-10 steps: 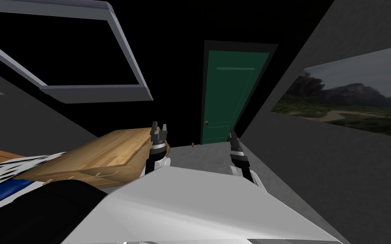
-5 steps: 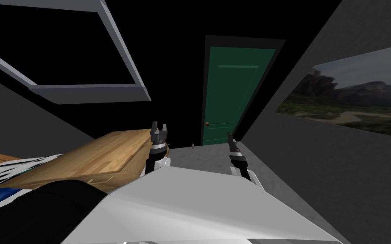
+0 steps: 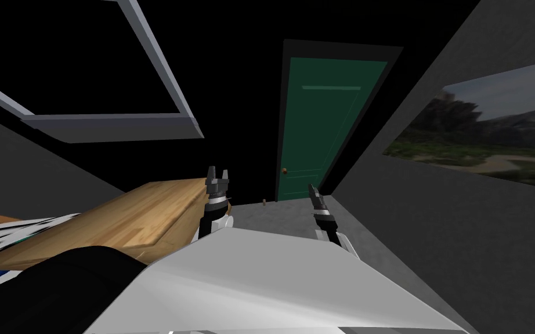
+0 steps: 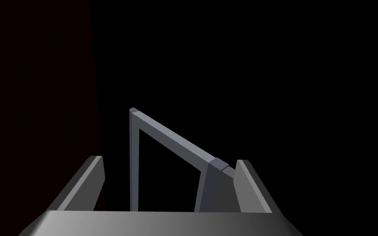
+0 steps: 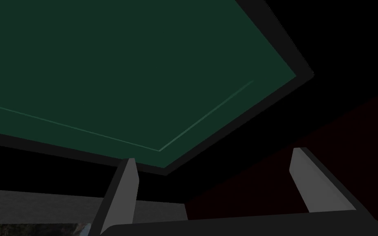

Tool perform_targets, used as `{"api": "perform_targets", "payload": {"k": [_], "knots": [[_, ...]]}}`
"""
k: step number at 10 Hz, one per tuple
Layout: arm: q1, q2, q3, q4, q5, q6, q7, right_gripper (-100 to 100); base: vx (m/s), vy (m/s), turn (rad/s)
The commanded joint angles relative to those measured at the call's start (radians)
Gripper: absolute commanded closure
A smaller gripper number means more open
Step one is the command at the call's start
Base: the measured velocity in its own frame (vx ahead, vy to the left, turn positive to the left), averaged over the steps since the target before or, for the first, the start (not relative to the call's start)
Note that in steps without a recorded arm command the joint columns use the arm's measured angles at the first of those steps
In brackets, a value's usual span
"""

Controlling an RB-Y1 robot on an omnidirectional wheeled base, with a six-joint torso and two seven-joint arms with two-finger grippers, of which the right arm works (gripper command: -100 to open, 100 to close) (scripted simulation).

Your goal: Pull the door open

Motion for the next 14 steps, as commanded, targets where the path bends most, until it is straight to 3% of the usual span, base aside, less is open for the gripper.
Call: {"api": "perform_targets", "payload": {"k": [1,5,9,14], "knots": [[-0.010,-0.002,-0.008,0.039,0.015,-0.015,0.029,-100,0.053,0.020,0.004],[-0.046,-0.012,-0.037,0.153,0.067,-0.054,0.121,-100,0.094,0.022,0.005],[-0.064,-0.016,-0.051,0.219,0.092,-0.073,0.168,-100,0.066,0.010,0.003],[-0.108,-0.024,-0.087,0.366,0.156,-0.121,0.282,-100,0.089,0.020,0.005]]}}
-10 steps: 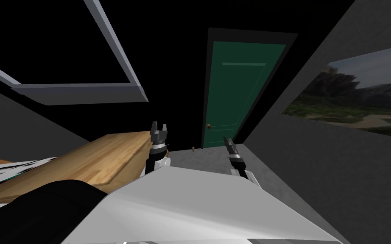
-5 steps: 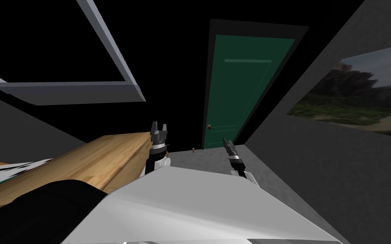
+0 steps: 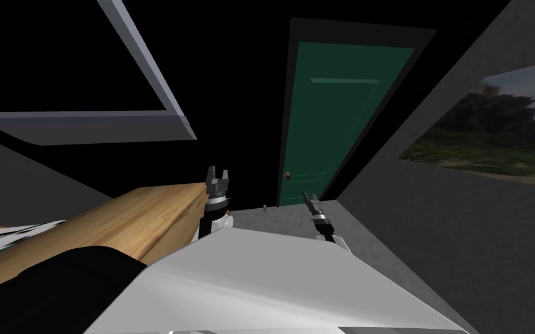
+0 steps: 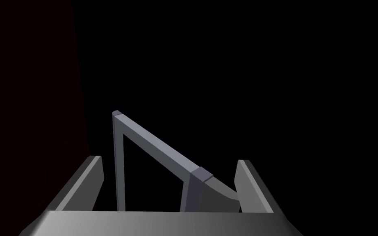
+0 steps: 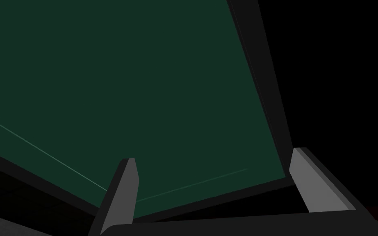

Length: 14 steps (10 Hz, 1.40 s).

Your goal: Pull the door open

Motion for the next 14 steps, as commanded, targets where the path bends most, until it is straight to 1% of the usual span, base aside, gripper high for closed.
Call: {"api": "perform_targets", "payload": {"k": [1,2,7,11,14], "knots": [[-0.016,-0.004,-0.014,0.050,0.019,-0.022,0.039,-100,0.092,0.019,0.004],[-0.016,-0.004,-0.014,0.056,0.019,-0.022,0.039,-100,0.069,0.011,0.002],[-0.057,-0.008,-0.047,0.194,0.078,-0.067,0.146,-100,0.085,0.016,0.004],[-0.087,-0.009,-0.071,0.293,0.121,-0.099,0.223,-100,0.104,0.018,0.003],[-0.106,-0.009,-0.087,0.357,0.149,-0.120,0.272,-100,0.100,0.014,0.002]]}}
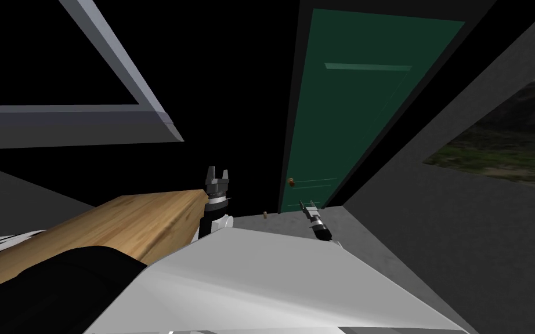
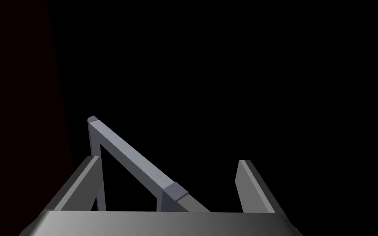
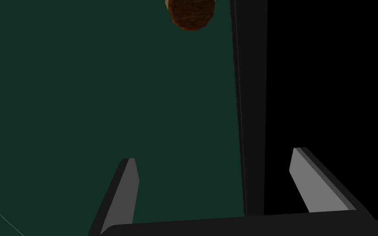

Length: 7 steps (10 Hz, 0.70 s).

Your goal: Pull the door open

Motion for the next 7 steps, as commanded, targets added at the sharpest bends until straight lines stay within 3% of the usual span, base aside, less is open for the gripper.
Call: {"api": "perform_targets", "payload": {"k": [1,7], "knots": [[-0.014,-0.001,-0.009,0.040,0.015,-0.012,0.029,-100,0.085,0.007,0.004],[-0.046,0.001,-0.035,0.146,0.060,-0.047,0.111,-100,0.112,0.011,0.001]]}}
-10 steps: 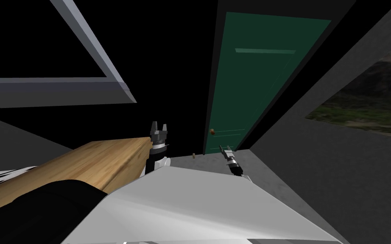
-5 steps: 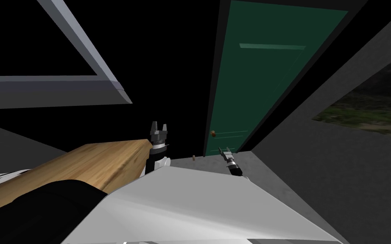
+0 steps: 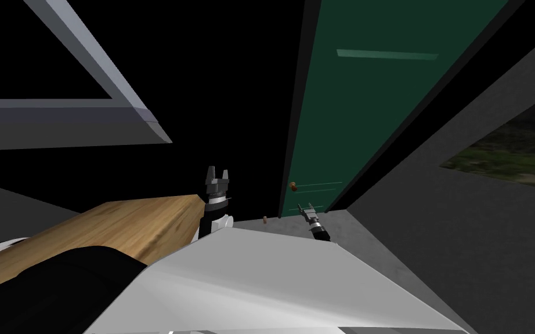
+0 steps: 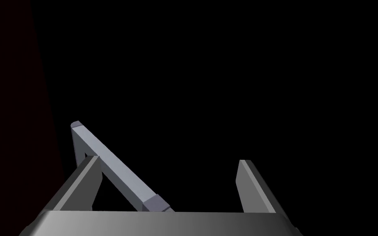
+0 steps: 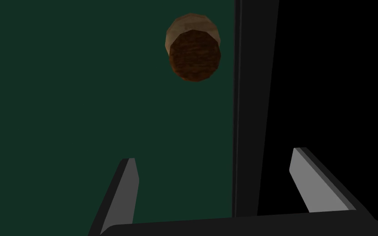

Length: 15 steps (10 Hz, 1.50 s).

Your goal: Pull the door open

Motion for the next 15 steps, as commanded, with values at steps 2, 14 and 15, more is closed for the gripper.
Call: {"api": "perform_targets", "payload": {"k": [2,14,15], "knots": [[-0.014,0.001,-0.012,0.049,0.020,-0.019,0.038,-100,0.115,-0.012,-0.002],[-0.166,-0.005,0.016,0.227,-0.245,0.026,0.247,-100,-0.013,-0.003,0.130],[-0.181,-0.005,0.018,0.246,-0.271,0.030,0.269,-100,0.030,-0.038,0.142]]}}
